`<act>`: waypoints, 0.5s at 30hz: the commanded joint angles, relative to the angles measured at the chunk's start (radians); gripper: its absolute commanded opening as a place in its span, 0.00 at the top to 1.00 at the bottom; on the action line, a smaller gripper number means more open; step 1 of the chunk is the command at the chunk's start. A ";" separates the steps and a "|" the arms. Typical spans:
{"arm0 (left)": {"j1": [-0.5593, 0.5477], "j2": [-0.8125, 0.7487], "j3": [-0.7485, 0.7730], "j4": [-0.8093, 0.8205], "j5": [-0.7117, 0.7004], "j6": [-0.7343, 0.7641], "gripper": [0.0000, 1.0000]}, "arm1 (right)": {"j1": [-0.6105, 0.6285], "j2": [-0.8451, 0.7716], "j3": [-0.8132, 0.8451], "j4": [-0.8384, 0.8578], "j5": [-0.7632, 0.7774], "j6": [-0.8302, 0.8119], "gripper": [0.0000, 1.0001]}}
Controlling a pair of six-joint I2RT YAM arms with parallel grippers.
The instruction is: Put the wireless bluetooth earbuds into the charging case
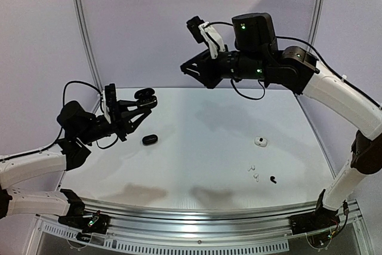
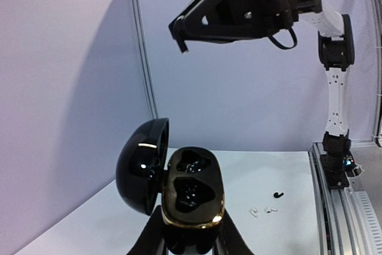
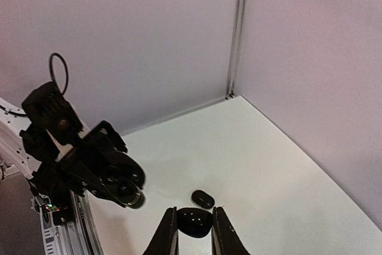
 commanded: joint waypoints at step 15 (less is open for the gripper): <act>-0.035 -0.008 0.002 0.058 -0.113 -0.053 1.00 | 0.112 0.145 0.033 0.279 -0.143 -0.216 1.00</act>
